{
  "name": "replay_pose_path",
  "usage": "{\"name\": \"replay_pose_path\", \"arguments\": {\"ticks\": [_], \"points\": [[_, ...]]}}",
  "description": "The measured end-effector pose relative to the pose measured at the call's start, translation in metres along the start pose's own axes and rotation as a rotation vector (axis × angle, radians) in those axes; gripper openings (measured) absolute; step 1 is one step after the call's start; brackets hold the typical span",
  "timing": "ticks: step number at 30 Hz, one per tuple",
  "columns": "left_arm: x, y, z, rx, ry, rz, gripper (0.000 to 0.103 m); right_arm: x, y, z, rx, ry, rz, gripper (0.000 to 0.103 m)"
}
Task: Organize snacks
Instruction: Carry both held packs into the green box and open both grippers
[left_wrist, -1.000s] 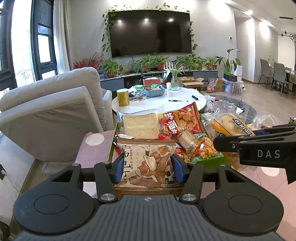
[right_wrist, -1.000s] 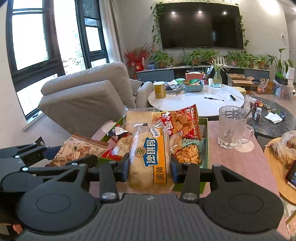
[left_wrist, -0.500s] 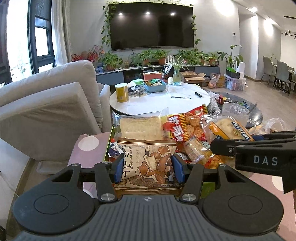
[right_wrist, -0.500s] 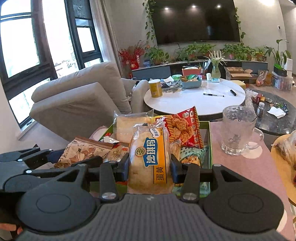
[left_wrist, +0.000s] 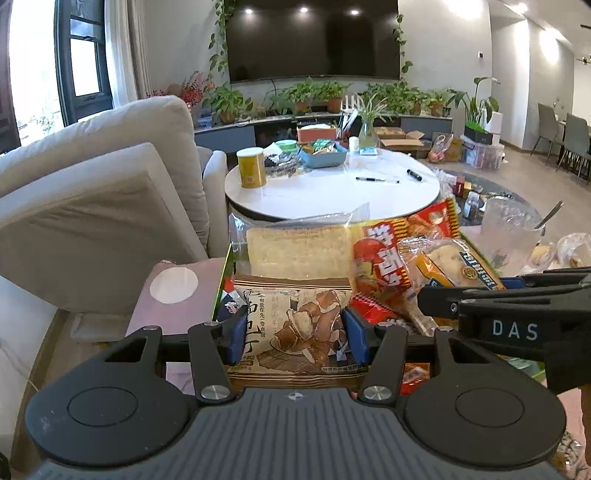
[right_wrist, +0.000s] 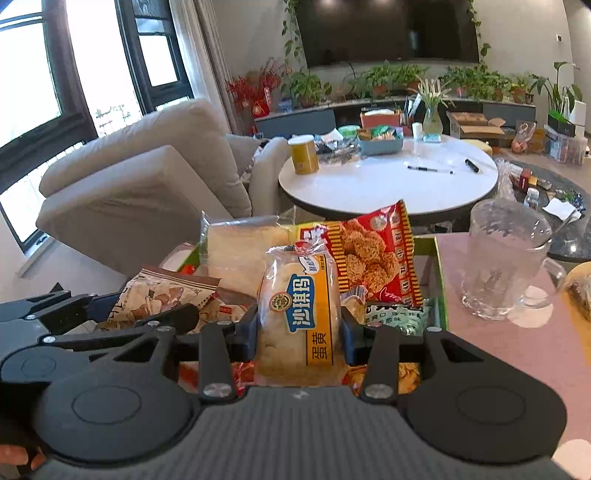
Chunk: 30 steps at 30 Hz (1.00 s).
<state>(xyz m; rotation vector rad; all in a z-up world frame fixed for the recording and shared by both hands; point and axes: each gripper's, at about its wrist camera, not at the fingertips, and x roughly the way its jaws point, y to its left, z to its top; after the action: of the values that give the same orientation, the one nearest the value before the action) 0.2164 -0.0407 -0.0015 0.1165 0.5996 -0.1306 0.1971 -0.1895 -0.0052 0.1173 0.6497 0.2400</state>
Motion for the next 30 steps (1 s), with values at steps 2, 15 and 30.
{"name": "replay_pose_path", "arguments": {"ticks": [2,15,30], "points": [[0.007,0.001,-0.001,-0.007,0.013,-0.006,0.05,0.006,-0.002,0.0,0.009,0.012,0.0,0.075],[0.011,-0.006,-0.009,0.015,0.035,0.036,0.07,-0.002,-0.004,-0.007,0.02,0.001,0.006,0.076],[-0.028,-0.017,-0.016,0.026,0.021,0.111,0.081,-0.038,-0.017,-0.017,0.03,-0.031,-0.046,0.076]]}}
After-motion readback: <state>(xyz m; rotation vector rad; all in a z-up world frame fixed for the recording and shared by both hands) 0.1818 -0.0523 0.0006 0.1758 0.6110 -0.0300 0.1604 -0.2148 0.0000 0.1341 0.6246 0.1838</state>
